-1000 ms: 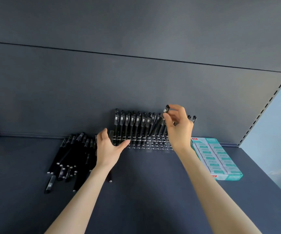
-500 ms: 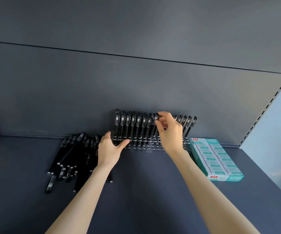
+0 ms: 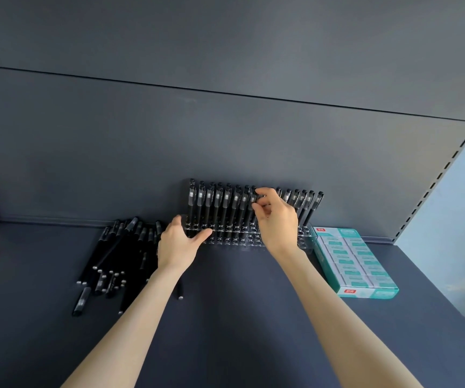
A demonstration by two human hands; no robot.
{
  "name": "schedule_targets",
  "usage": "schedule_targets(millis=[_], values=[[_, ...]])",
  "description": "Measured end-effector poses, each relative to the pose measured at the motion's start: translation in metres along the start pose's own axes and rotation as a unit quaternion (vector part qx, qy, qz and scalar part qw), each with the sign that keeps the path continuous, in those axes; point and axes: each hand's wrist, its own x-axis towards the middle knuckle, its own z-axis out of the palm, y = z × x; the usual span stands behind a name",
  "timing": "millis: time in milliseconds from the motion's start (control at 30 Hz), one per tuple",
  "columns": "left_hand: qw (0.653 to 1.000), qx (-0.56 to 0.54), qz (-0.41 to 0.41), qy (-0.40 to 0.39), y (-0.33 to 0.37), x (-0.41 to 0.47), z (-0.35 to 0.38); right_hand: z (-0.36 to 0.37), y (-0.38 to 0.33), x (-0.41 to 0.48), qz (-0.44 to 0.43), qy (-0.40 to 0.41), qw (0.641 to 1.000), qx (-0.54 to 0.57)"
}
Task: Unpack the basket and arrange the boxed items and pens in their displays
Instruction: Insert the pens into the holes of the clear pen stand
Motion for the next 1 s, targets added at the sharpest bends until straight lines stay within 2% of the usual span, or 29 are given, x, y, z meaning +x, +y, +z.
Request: schedule_targets(millis=[100, 267, 400, 533, 633, 733, 900, 1000], values=[[1.0, 0.019, -0.001, 0.001, 0.004, -0.001, -0.004, -0.004, -0.003, -0.004, 0.009, 0.005, 1.0, 0.007], [0.998, 0.033, 0.024, 0.053, -0.003, -0.018, -0.025, -0.002, -0.021, -0.03, -0.002, 0.015, 0.997, 0.081], [0.991, 0.071, 0.027, 0.109, -0.027, -0.033, -0.059, 0.023, -0.048, -0.054, 0.009, -0.062, 0.992, 0.113], [0.981, 0.128, -0.035, 0.139, -0.062, -0.033, -0.097, 0.061, -0.08, -0.073, 0.016, -0.146, 0.982, 0.119], [0.98, 0.15, -0.076, 0.102, -0.085, -0.023, -0.118, 0.094, -0.103, -0.08, 0.035, -0.192, 0.976, 0.098], [0.982, 0.171, -0.06, 0.046, -0.098, -0.007, -0.13, 0.126, -0.123, -0.084, 0.05, -0.217, 0.975, 0.021], [0.986, 0.159, -0.011, -0.056, -0.109, 0.023, -0.139, 0.162, -0.14, -0.085, 0.098, -0.188, 0.973, -0.088], [0.984, 0.141, -0.017, -0.104, -0.115, 0.039, -0.148, 0.172, -0.145, -0.086, 0.113, -0.178, 0.97, -0.124]])
